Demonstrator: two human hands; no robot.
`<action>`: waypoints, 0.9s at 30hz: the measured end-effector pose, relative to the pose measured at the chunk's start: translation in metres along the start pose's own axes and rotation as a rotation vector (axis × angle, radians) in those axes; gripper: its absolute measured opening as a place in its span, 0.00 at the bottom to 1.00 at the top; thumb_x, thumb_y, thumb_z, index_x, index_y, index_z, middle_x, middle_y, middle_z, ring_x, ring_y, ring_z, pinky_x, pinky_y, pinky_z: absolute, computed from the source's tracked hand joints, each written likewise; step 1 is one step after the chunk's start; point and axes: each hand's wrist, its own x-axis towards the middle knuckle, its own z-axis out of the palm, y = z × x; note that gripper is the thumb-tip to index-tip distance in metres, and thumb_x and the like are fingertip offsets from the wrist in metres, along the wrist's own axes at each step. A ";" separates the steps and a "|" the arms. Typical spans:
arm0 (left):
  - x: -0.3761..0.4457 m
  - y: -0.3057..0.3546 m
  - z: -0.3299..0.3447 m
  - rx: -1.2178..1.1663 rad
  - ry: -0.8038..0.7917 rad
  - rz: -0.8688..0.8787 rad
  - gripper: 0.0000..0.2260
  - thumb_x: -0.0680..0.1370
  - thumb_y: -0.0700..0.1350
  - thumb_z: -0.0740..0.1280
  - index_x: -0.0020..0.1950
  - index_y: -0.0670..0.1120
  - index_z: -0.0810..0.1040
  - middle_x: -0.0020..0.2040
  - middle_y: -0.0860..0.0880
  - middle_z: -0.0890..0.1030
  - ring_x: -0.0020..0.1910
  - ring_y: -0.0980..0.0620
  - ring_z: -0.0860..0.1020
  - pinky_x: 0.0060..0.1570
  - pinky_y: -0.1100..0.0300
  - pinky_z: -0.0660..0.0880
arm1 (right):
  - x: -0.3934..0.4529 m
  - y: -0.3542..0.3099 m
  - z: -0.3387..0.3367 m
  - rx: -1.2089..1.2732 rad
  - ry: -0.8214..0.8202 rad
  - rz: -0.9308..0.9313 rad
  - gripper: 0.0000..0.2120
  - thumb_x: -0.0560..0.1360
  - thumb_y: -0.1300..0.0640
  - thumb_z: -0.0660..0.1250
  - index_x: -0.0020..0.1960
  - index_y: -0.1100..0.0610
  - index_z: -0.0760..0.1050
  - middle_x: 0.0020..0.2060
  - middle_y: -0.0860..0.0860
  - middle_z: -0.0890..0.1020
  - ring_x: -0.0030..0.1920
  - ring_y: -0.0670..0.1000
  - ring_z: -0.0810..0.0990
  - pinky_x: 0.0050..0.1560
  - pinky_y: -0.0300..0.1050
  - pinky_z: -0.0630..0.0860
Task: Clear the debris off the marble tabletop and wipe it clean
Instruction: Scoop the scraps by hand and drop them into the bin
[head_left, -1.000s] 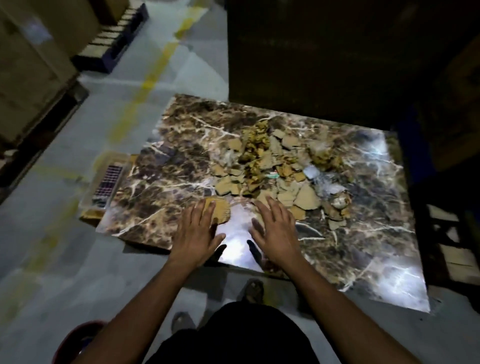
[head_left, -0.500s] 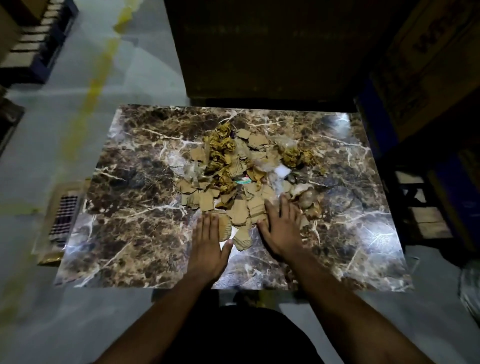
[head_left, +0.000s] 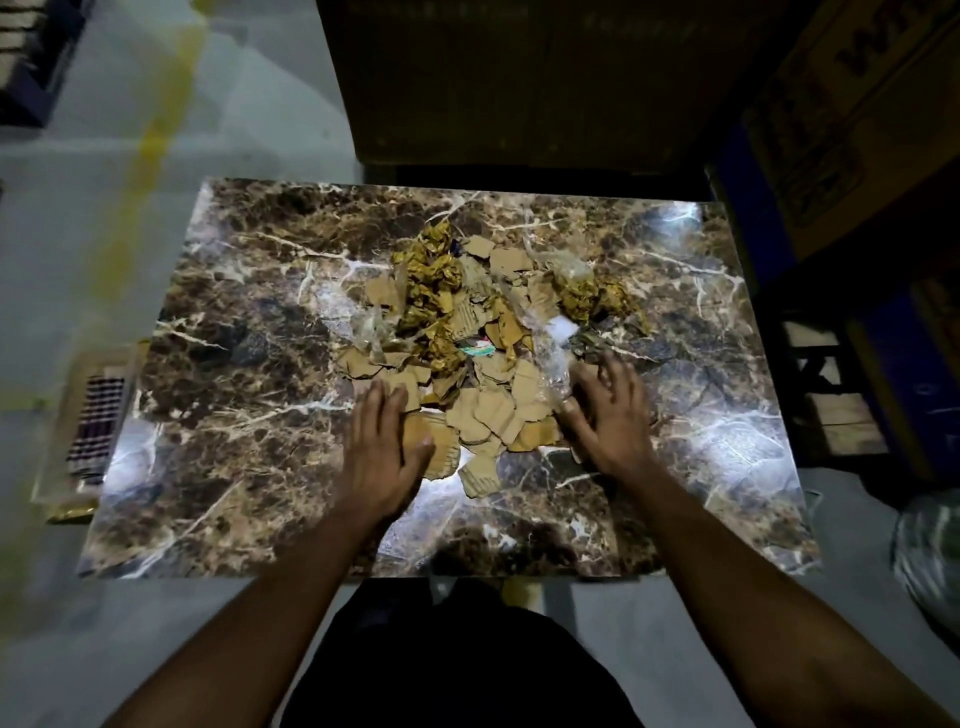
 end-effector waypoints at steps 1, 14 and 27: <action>-0.002 0.009 0.006 -0.026 0.006 -0.004 0.35 0.80 0.67 0.50 0.83 0.53 0.48 0.83 0.49 0.42 0.82 0.47 0.44 0.78 0.42 0.46 | -0.002 -0.010 0.005 -0.027 -0.029 -0.032 0.30 0.78 0.28 0.46 0.79 0.35 0.56 0.83 0.52 0.50 0.81 0.61 0.48 0.76 0.69 0.43; -0.036 0.055 0.048 -0.070 0.120 -0.154 0.37 0.80 0.64 0.56 0.82 0.47 0.48 0.82 0.41 0.41 0.81 0.41 0.44 0.78 0.39 0.47 | -0.004 -0.070 0.022 -0.161 0.060 -0.126 0.32 0.77 0.25 0.50 0.79 0.32 0.54 0.82 0.54 0.53 0.81 0.64 0.51 0.77 0.72 0.45; -0.024 0.072 0.068 0.008 0.244 -0.172 0.29 0.84 0.59 0.55 0.80 0.43 0.60 0.82 0.38 0.54 0.80 0.38 0.54 0.76 0.38 0.57 | -0.024 -0.088 0.031 -0.111 -0.014 -0.264 0.25 0.77 0.35 0.57 0.73 0.37 0.66 0.77 0.55 0.63 0.76 0.60 0.59 0.71 0.68 0.62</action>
